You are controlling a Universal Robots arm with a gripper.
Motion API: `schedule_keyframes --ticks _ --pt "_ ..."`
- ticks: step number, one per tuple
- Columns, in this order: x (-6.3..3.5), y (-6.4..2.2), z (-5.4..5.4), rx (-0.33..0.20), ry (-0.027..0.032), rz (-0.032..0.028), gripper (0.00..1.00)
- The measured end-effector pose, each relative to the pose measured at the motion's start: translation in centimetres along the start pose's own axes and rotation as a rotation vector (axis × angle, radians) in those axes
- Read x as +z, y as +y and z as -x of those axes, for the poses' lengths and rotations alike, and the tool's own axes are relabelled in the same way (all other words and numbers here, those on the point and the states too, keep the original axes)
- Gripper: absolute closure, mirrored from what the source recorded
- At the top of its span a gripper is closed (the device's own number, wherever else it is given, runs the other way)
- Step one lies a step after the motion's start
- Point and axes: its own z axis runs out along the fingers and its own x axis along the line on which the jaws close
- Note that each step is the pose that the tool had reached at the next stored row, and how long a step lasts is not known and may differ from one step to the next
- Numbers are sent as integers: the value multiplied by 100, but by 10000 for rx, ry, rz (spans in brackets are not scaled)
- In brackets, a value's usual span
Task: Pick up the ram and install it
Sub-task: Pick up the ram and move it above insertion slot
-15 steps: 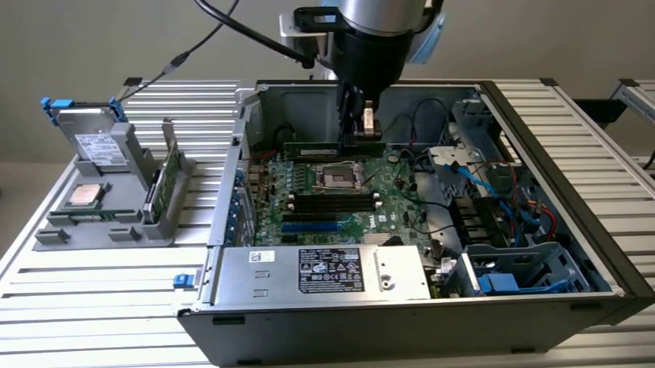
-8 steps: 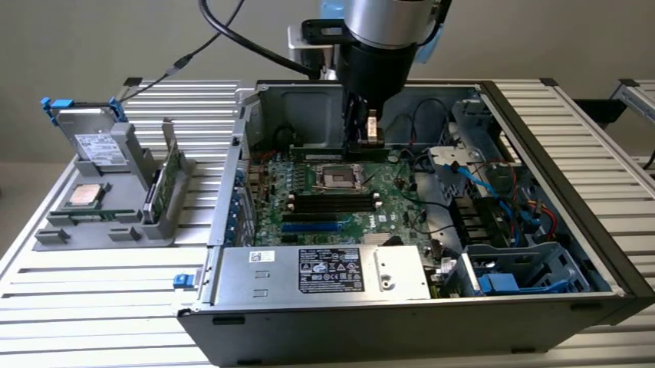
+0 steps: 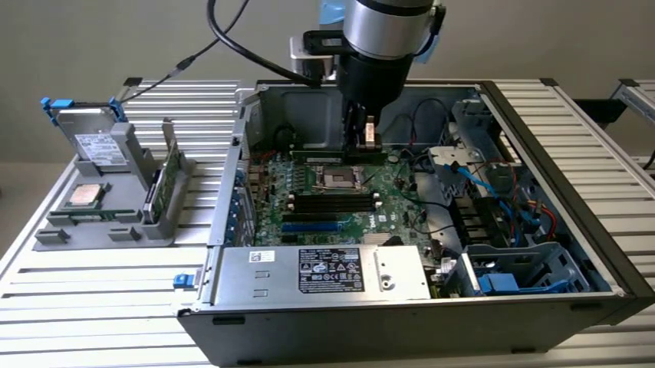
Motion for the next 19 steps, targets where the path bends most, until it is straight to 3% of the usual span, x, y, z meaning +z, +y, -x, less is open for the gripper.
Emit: schedule_keyframes --ticks 4,12,14,17,19 --pt "58 -8 40 22 65 0 86" --pt "161 -32 169 40 259 6 86" --pt "180 -39 202 48 364 10 86" --pt "203 -43 229 66 595 18 86" --pt "217 -44 229 70 681 20 86"
